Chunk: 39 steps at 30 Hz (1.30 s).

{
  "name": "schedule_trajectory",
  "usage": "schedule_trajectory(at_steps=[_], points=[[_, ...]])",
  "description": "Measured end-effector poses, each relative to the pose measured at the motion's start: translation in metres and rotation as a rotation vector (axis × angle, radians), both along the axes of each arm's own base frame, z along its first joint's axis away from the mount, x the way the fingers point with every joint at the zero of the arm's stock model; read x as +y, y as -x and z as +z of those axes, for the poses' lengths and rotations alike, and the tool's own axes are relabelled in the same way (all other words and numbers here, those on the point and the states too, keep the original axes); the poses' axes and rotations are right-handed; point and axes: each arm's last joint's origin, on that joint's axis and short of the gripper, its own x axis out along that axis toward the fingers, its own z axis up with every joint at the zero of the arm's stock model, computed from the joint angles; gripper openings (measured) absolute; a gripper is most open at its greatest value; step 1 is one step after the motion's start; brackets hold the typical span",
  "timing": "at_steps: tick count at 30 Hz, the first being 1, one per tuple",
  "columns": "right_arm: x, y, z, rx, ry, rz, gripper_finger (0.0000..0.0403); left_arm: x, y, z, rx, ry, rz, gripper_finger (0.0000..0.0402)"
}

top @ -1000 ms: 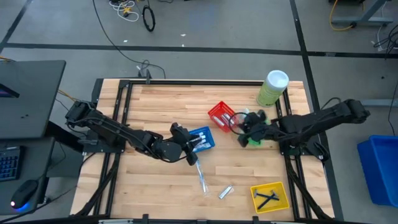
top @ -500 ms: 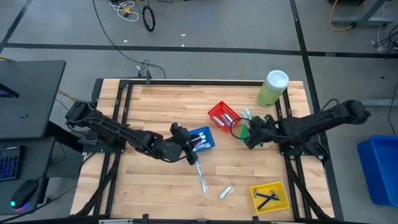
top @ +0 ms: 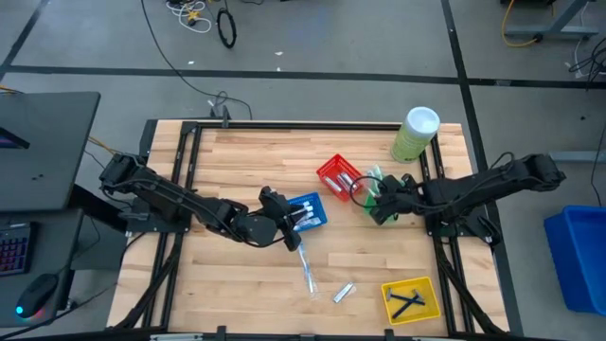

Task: Pick & Place Travel size toiletries
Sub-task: Put the silver nail cutter into the red bin

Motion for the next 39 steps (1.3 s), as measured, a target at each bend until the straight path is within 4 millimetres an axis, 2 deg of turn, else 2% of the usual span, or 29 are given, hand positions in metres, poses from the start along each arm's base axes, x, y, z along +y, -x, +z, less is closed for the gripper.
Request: schedule_trajectory(at_steps=[7,14,17,21,28,32,35,39], points=[[0.003,-0.016,0.024,-0.127,0.003,0.056,0.0174,0.007,-0.002,0.0,0.013,-0.025,0.01,0.0082],[0.014,-0.041,0.04,-0.408,0.033,0.397,0.0188,0.011,-0.003,0.0,0.017,-0.024,0.02,0.0082],[0.022,-0.047,0.043,-0.488,0.069,0.518,0.0191,0.01,-0.003,-0.001,0.046,-0.024,-0.038,0.0082],[0.037,-0.055,0.038,-0.546,0.022,0.69,0.0192,0.006,-0.004,-0.002,0.081,-0.028,-0.153,0.0082],[0.064,-0.064,0.007,-0.528,-0.056,0.922,0.0183,0.005,-0.004,-0.002,0.084,-0.022,-0.175,0.0082],[0.068,-0.073,-0.008,-0.483,-0.01,0.955,0.018,0.005,-0.004,-0.002,0.081,-0.017,-0.171,0.0082],[0.069,-0.08,-0.014,-0.505,0.014,0.927,0.0178,0.005,-0.004,-0.002,0.077,-0.008,-0.167,0.0082],[0.072,-0.085,-0.019,-0.524,0.027,0.981,0.0175,0.005,-0.004,-0.002,0.077,-0.01,-0.164,0.0082]])
